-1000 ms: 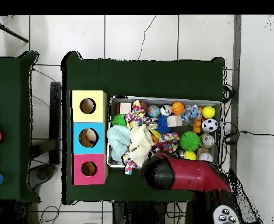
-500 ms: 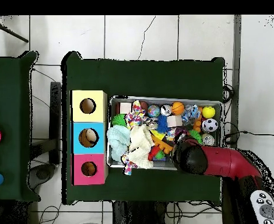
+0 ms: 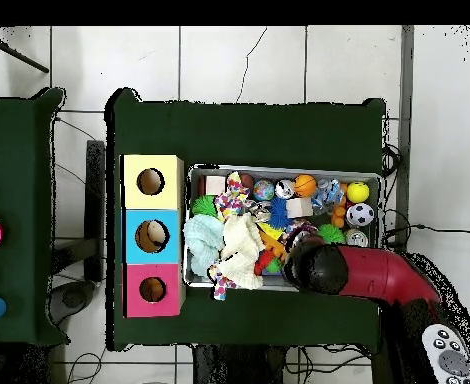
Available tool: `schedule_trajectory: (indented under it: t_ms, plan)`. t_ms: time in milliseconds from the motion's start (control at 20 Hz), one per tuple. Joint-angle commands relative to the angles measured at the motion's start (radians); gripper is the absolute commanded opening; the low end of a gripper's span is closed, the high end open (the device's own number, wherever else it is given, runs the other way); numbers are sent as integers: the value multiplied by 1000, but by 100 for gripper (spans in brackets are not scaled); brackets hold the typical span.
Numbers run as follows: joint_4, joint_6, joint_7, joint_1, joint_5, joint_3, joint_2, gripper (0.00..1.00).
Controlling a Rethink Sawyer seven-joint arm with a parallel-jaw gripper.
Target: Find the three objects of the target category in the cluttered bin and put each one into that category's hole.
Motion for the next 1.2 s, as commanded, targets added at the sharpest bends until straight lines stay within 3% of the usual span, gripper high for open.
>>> schedule_trajectory:
  t_ms: [50, 300, 600, 1000, 1050, 1200]
  plan:
    - [46, 93, -106, -28, 53, 147, 31, 0]
    - [1, 51, -127, -40, -6, 144, 67, 0]
    - [-136, -38, -172, -59, -133, 136, 153, 0]
    - [-204, -54, -234, -129, -218, 218, 207, 0]
    - [-212, -45, -232, -141, -232, 238, 212, 100]
    - [-218, -27, -238, -147, -226, 247, 215, 100]
